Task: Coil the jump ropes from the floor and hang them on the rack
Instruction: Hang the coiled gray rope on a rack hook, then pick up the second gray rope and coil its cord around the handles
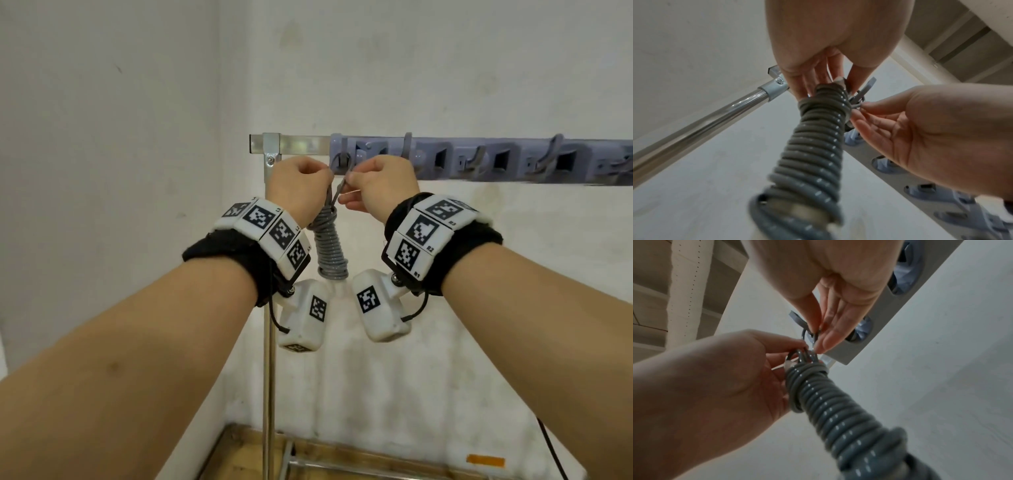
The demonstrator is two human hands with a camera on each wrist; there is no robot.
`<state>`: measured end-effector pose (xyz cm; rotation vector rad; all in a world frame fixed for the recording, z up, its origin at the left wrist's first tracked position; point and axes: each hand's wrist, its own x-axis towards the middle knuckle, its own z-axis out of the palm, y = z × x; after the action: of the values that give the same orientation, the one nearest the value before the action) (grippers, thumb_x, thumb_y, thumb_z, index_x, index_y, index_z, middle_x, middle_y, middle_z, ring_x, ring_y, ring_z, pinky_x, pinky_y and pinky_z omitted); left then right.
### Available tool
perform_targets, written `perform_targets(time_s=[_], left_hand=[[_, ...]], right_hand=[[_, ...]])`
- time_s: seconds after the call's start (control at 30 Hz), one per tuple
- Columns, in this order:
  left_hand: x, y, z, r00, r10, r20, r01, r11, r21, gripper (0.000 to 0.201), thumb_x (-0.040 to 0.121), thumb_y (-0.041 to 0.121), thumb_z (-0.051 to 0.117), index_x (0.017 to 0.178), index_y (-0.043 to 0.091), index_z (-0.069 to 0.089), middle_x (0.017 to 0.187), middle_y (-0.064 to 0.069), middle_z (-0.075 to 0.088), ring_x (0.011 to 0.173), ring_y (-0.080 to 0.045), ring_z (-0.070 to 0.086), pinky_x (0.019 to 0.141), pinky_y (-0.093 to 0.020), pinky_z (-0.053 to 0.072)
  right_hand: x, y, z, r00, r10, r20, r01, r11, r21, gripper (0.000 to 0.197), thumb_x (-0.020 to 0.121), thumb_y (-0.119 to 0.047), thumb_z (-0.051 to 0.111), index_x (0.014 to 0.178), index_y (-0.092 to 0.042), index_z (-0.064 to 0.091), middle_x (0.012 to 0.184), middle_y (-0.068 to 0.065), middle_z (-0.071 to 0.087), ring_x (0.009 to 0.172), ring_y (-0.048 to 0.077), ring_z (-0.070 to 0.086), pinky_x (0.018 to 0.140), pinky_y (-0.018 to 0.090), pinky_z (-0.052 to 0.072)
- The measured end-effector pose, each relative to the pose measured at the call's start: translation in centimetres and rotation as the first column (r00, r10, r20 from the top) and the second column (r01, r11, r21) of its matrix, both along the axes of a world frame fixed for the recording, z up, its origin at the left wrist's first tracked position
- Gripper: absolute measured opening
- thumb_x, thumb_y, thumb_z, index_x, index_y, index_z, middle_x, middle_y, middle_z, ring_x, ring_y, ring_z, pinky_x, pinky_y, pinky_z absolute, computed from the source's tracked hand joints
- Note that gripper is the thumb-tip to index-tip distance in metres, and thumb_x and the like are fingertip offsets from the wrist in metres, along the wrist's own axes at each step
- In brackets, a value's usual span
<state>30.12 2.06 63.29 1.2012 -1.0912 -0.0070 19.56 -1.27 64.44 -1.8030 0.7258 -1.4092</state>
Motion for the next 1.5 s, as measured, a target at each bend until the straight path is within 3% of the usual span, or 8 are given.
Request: perform_targets(time_s=[0.23,0.5,0.67,0.87,1.13,1.23,1.37,1.5], left_hand=[[-1.9,2.8,-5.4,0.882,0.323,0.344,-0.252,0.939,-0.236,0.019,0.084,0.024,0.058,0.102,0.018,0.054,0.104,0.006,0.04,0.099,-0.015,0.043,0.084,-0.021,0.031],[-6.3,5.5,-21.2,0.799,-0.205,0.566,0.062,0.963,0.261,0.009,0.077,0.023,0.058,0.085,0.021,0.06,0.069,0.011,0.056,0.066,-0.009,0.056,0.066,-0.033,0.051],[-10.3,4.4,-34.9,0.593,-0.585,0.553,0.045,0.71,0.703,0.02,0.076,0.033,0.058,0.092,0.023,0.065,0.071,0.016,0.053,0.074,-0.014,0.059,0.066,-0.029,0.047],[-13.5,3.5,-49.9,0.551,-0.769,0.324,-0.054,0.355,0.933,0.018,0.077,0.029,0.059,0.094,0.028,0.066,0.077,0.014,0.055,0.076,-0.013,0.055,0.064,-0.025,0.041],[-15.0,4.1,-62.7,0.386,-0.922,0.027,-0.139,-0.029,0.99,0.023,0.084,0.04,0.06,0.089,0.019,0.068,0.085,0.0,0.067,0.076,-0.021,0.062,0.062,-0.031,0.053],[-15.3,5.1,-66.3,0.242,-0.965,-0.1,-0.262,-0.164,0.951,0.028,0.086,0.042,0.061,0.096,0.016,0.065,0.092,-0.004,0.063,0.079,-0.022,0.06,0.067,-0.035,0.054],[-14.8,5.9,-69.0,0.095,-0.992,-0.084,-0.381,-0.114,0.918,0.031,0.093,0.033,0.054,0.118,0.015,0.059,0.118,-0.008,0.05,0.098,-0.026,0.05,0.074,-0.034,0.045],[-13.5,6.2,-69.9,0.314,-0.945,-0.088,-0.23,-0.166,0.959,0.019,0.096,0.03,0.05,0.109,0.021,0.061,0.103,-0.002,0.059,0.079,-0.016,0.049,0.064,-0.027,0.036]], right_hand=[[-3.5,1.7,-5.2,0.98,-0.179,-0.088,0.156,0.963,-0.218,0.008,0.083,-0.014,0.06,0.078,-0.02,0.059,0.081,-0.002,0.062,0.084,0.022,0.063,0.081,0.041,0.053],[-11.8,3.2,-22.3,0.938,-0.166,-0.305,0.145,0.985,-0.092,0.017,0.079,-0.014,0.06,0.066,-0.026,0.059,0.062,-0.007,0.057,0.06,0.015,0.057,0.061,0.027,0.05],[-17.3,2.3,-36.0,0.775,-0.064,-0.629,0.155,0.984,0.09,0.009,0.082,-0.024,0.061,0.074,-0.026,0.06,0.066,-0.016,0.055,0.062,0.001,0.051,0.054,0.006,0.034],[-20.5,2.0,-50.2,0.417,0.248,-0.874,0.088,0.946,0.311,0.022,0.087,-0.034,0.057,0.078,-0.017,0.068,0.074,-0.002,0.065,0.071,0.017,0.058,0.063,0.03,0.046],[-20.3,3.4,-63.6,0.067,0.598,-0.799,0.013,0.8,0.6,0.014,0.089,-0.033,0.057,0.085,-0.021,0.062,0.082,0.0,0.058,0.075,0.019,0.057,0.063,0.029,0.045],[-20.2,5.0,-67.6,0.003,0.642,-0.767,-0.024,0.766,0.642,0.02,0.088,-0.034,0.057,0.101,-0.02,0.064,0.102,0.003,0.056,0.091,0.025,0.057,0.074,0.036,0.05],[-19.9,6.8,-70.9,-0.006,0.601,-0.799,-0.042,0.798,0.601,0.035,0.091,-0.036,0.054,0.122,-0.019,0.054,0.119,0.004,0.04,0.097,0.027,0.052,0.073,0.033,0.043],[-19.3,7.9,-72.4,0.043,0.497,-0.867,-0.058,0.867,0.494,0.026,0.094,-0.029,0.048,0.112,-0.015,0.061,0.11,0.007,0.041,0.098,0.028,0.05,0.074,0.035,0.042]])
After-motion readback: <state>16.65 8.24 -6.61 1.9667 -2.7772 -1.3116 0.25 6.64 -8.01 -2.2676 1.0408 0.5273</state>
